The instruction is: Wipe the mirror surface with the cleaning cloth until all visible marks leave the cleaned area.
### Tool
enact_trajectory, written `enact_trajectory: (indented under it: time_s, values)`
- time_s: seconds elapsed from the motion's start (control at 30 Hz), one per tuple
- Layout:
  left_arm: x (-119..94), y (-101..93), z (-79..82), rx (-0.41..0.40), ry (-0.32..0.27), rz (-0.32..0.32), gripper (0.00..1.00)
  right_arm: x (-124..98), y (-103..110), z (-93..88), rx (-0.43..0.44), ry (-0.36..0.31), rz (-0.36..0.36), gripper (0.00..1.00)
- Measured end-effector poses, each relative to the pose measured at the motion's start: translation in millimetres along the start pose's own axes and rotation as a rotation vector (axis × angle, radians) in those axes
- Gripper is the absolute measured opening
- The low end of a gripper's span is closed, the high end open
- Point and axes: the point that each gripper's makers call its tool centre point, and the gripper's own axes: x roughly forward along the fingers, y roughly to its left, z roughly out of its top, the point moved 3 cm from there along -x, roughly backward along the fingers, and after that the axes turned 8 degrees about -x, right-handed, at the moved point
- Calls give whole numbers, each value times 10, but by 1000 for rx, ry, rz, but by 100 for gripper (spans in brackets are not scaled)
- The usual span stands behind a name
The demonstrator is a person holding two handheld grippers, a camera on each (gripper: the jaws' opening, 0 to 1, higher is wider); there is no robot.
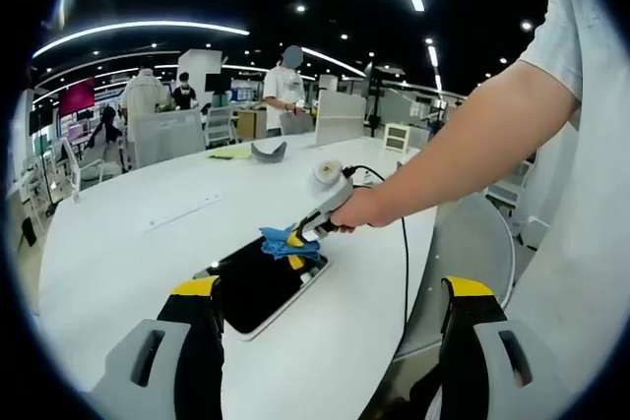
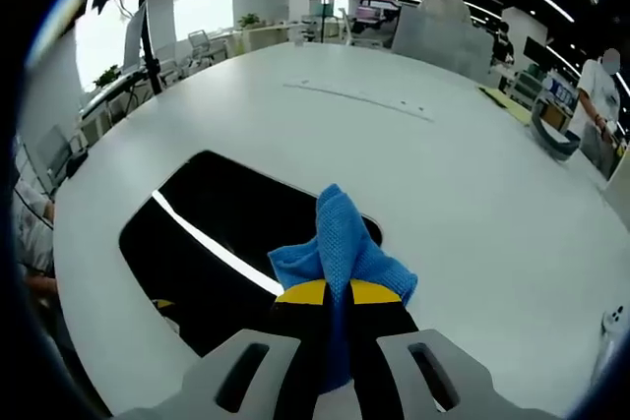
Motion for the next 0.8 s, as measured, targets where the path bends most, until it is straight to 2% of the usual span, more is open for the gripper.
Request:
enact_trajectory:
  time_s: [0.33,0.8]
  values:
    - [-39,61,46,18,1,-20,91,-10,16,1,32,17,-24,2]
    - [-160,229,26,32,2,-42,91,-4,126,33,68,34,-53,1]
